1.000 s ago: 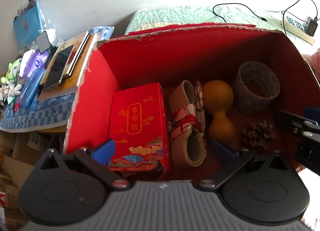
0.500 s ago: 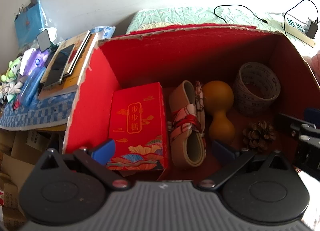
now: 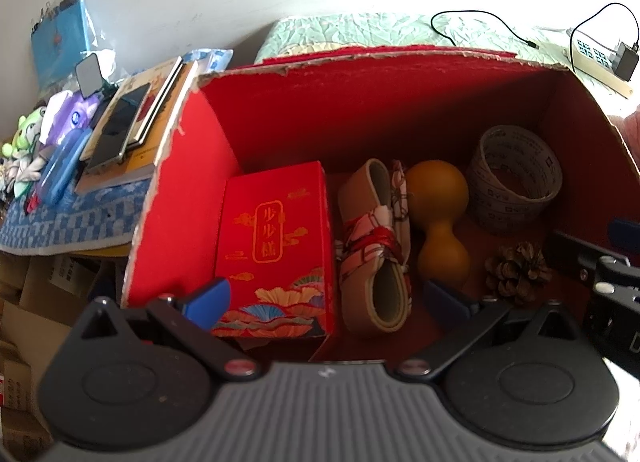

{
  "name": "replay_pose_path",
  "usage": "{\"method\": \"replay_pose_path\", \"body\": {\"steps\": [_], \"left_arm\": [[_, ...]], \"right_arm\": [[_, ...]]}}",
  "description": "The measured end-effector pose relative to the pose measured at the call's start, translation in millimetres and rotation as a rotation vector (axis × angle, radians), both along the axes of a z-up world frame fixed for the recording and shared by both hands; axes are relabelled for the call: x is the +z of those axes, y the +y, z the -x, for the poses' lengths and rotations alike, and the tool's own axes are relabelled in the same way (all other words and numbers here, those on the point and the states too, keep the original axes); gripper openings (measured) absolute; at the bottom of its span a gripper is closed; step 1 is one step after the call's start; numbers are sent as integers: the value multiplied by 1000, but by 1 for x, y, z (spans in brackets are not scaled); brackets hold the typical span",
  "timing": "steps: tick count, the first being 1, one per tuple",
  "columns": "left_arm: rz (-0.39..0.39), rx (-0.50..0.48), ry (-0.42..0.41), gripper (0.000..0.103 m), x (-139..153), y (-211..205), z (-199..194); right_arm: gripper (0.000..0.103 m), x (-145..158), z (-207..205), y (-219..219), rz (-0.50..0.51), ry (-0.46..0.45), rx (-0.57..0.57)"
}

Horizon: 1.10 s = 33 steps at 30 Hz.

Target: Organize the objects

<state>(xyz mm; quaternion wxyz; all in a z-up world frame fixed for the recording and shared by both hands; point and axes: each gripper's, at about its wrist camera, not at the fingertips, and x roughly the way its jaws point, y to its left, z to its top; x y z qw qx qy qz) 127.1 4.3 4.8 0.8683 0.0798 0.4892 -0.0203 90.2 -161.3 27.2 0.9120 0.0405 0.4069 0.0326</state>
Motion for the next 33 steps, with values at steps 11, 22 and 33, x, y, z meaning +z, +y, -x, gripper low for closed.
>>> {"method": "replay_pose_path", "body": {"steps": [11, 22, 33], "left_arm": [[1, 3, 3, 103, -1, 1, -1], [1, 6, 9, 103, -2, 1, 0], [-15, 9, 9, 103, -2, -1, -1]], "right_arm": [[60, 0, 0, 1, 6, -7, 1], [60, 0, 1, 2, 12, -16, 2], [60, 0, 2, 0, 7, -25, 5]]}}
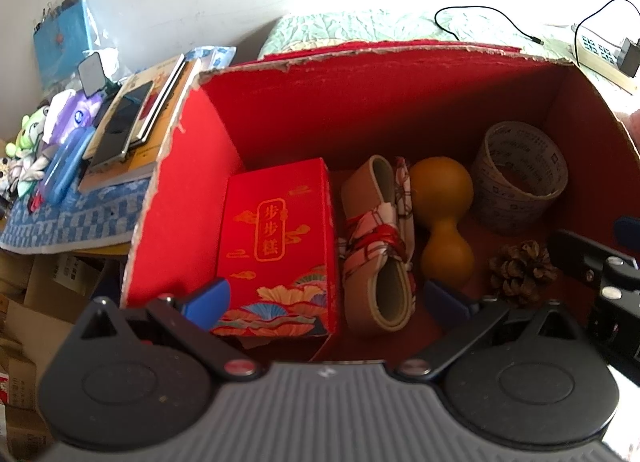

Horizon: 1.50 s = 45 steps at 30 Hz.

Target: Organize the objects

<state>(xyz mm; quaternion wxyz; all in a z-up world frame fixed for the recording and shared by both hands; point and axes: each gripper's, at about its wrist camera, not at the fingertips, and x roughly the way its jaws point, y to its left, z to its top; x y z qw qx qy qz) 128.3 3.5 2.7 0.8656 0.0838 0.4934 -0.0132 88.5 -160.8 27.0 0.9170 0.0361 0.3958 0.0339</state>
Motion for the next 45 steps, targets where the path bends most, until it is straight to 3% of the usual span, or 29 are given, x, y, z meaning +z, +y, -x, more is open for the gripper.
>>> {"method": "replay_pose_path", "body": {"steps": [16, 24, 33, 45], "left_arm": [[-25, 18, -22, 103, 1, -3, 4], [-112, 18, -96, 103, 13, -10, 11], [-78, 21, -140, 103, 42, -1, 26], [-54, 7, -134, 103, 55, 5, 60]], "right_arm": [[60, 1, 4, -2, -24, -10, -2], [58, 8, 8, -12, -63, -24, -48], [59, 24, 27, -21, -93, -57, -88], [60, 37, 60, -9, -125, -55, -57]]}}
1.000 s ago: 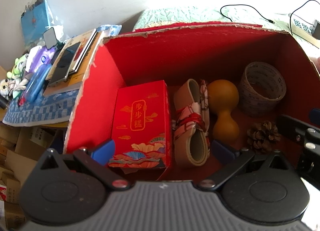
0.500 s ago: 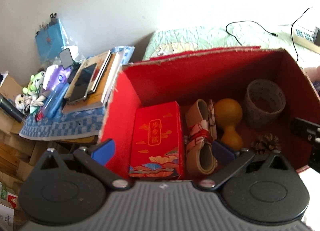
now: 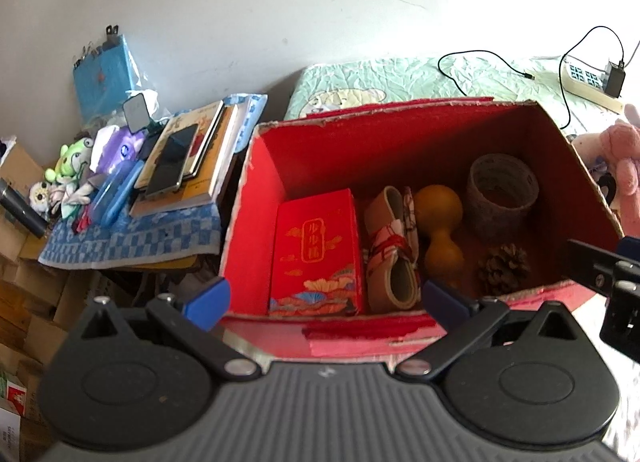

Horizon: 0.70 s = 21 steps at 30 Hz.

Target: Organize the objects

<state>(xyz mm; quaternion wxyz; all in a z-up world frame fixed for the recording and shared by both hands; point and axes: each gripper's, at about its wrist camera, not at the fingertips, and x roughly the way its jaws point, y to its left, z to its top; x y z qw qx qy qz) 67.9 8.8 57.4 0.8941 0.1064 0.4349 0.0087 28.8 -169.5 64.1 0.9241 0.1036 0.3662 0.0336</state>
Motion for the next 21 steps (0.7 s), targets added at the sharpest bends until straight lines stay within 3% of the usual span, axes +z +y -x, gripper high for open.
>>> {"method": "replay_pose_path", "body": {"steps": [11, 18, 21], "left_arm": [[4, -10, 13, 103, -4, -3, 20], [22, -24, 69, 98, -20, -5, 21], [-16, -18, 50, 97, -22, -8, 22]], "right_arm": [[60, -6, 15, -1, -10, 33, -3], [60, -18, 17, -3, -36, 81, -13], [60, -18, 17, -3, -37, 82, -14]]}}
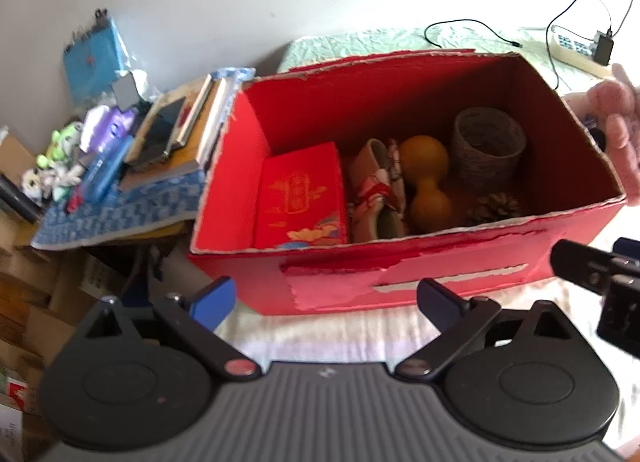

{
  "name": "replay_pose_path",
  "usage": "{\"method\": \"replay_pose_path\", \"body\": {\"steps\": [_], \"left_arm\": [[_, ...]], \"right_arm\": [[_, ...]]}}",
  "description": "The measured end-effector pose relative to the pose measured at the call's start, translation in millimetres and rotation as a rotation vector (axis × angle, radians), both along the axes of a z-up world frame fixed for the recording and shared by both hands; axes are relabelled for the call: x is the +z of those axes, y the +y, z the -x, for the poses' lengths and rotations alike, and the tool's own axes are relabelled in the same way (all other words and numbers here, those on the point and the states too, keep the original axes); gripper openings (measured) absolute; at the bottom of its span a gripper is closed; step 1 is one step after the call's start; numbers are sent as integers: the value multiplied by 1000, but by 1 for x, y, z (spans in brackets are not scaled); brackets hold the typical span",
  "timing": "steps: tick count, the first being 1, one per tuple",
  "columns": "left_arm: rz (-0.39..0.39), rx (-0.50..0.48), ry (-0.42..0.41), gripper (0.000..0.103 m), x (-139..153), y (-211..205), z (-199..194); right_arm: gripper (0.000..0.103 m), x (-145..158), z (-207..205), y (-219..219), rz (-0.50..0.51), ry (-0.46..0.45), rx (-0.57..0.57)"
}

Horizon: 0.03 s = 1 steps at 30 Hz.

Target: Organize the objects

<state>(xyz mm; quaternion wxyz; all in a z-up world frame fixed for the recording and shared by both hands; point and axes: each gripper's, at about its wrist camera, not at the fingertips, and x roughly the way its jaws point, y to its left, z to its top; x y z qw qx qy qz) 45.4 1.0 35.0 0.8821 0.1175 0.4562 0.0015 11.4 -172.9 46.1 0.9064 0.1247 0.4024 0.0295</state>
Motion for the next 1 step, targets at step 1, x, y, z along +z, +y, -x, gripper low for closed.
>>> {"method": "replay_pose_path", "body": {"steps": [1], "left_arm": [[1, -1, 4, 97, -1, 0, 0]], "right_arm": [[60, 0, 0, 0, -1, 1, 1]]}}
